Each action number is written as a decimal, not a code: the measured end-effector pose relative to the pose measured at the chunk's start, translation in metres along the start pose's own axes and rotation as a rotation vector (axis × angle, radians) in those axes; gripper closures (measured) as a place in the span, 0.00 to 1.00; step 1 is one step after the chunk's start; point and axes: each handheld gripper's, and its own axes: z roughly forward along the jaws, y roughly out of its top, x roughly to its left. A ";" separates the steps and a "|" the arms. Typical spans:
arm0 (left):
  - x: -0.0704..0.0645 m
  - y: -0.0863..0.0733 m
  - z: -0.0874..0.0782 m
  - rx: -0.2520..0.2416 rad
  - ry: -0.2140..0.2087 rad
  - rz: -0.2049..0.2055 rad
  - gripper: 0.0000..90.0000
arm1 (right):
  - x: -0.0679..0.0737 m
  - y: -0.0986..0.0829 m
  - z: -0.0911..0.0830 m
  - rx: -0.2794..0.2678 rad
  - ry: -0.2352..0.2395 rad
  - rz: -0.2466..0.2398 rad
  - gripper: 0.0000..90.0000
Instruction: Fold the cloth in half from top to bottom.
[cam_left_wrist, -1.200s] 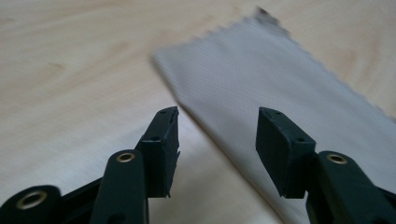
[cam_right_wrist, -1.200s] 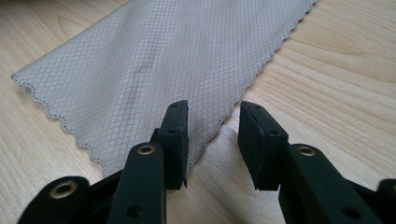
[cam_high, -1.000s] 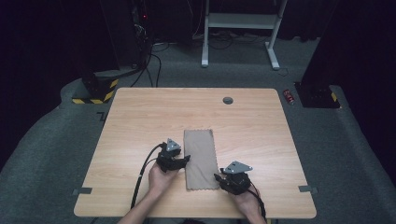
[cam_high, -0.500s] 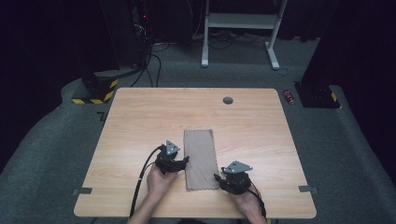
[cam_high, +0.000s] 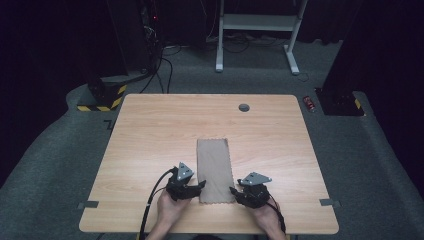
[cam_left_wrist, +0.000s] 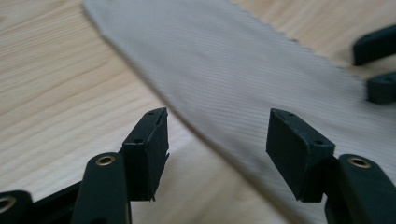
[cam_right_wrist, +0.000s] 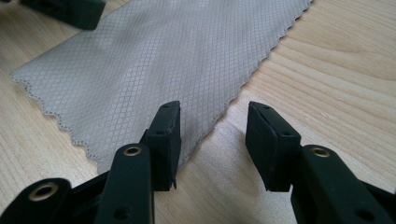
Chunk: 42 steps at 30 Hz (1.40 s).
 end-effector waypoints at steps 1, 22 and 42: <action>-0.005 -0.001 -0.001 0.006 -0.004 0.010 0.44 | 0.000 0.000 0.000 0.001 0.000 0.000 0.61; -0.011 -0.020 -0.017 0.027 -0.021 0.006 0.45 | 0.000 0.004 0.000 0.024 0.033 0.011 0.65; 0.070 0.042 0.034 0.045 0.032 -0.145 0.48 | -0.047 0.064 0.035 0.009 0.033 0.121 0.74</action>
